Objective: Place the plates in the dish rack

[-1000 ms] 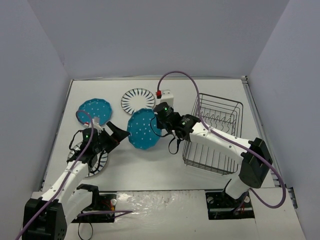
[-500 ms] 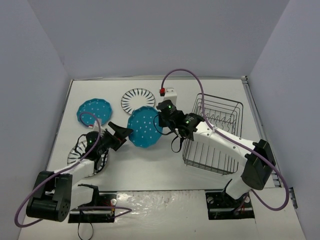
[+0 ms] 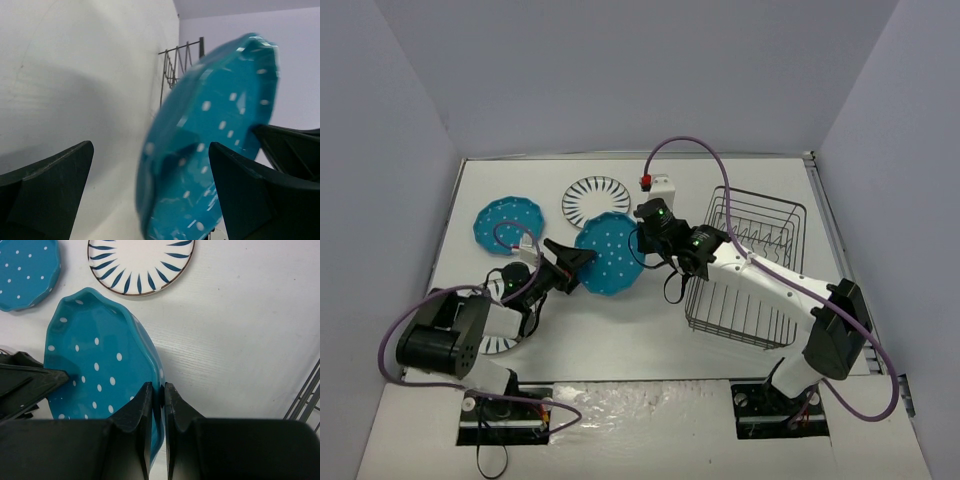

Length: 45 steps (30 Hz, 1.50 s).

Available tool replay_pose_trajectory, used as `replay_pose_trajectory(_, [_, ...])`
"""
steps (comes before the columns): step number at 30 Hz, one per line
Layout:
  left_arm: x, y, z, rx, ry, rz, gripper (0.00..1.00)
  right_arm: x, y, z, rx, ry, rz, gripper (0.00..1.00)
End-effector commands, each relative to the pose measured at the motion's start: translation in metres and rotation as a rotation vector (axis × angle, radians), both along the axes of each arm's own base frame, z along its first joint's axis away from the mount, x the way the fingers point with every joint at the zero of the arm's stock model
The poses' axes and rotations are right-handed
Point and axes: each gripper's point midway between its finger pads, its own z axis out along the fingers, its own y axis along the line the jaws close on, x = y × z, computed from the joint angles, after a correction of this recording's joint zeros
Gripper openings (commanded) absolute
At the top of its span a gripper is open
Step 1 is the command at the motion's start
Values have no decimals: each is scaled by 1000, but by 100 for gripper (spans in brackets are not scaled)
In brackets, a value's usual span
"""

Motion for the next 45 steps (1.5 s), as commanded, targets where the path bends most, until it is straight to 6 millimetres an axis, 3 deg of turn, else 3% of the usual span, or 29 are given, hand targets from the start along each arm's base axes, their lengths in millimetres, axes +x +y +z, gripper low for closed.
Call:
replay_pose_trajectory(1, [8, -19, 66, -162, -242, -72, 97, 12, 11, 101, 281, -193, -32, 0])
replay_pose_trajectory(4, [4, -32, 66, -153, -257, -103, 97, 12, 10, 101, 282, -191, -34, 0])
replay_pose_trajectory(11, [-5, -39, 112, -188, -387, -131, 95, 13, 10, 92, 283, -176, -31, 0])
replay_pose_trajectory(17, [-8, -40, 127, -208, -419, -144, 84, 12, 11, 92, 292, -176, -29, 0])
replay_pose_trajectory(19, [-9, -39, 132, -214, -432, -145, 74, 12, 11, 91, 292, -175, -29, 0])
replay_pose_trajectory(22, [-11, -39, 141, -222, -453, -147, 48, 12, 11, 89, 289, -171, -30, 0])
replay_pose_trajectory(29, [-17, -37, 155, -209, -488, -142, 0, 9, 11, 83, 289, -158, -28, 0])
replay_pose_trajectory(37, [-26, -32, 176, -144, -530, -123, 0, 6, 15, 77, 299, -138, -17, 2])
replay_pose_trajectory(40, [-30, -30, 185, -123, -551, -119, 0, 6, 14, 80, 305, -141, -14, 27])
replay_pose_trajectory(45, [-36, -29, 201, -119, -584, -119, 0, 4, 14, 80, 310, -140, -10, 41])
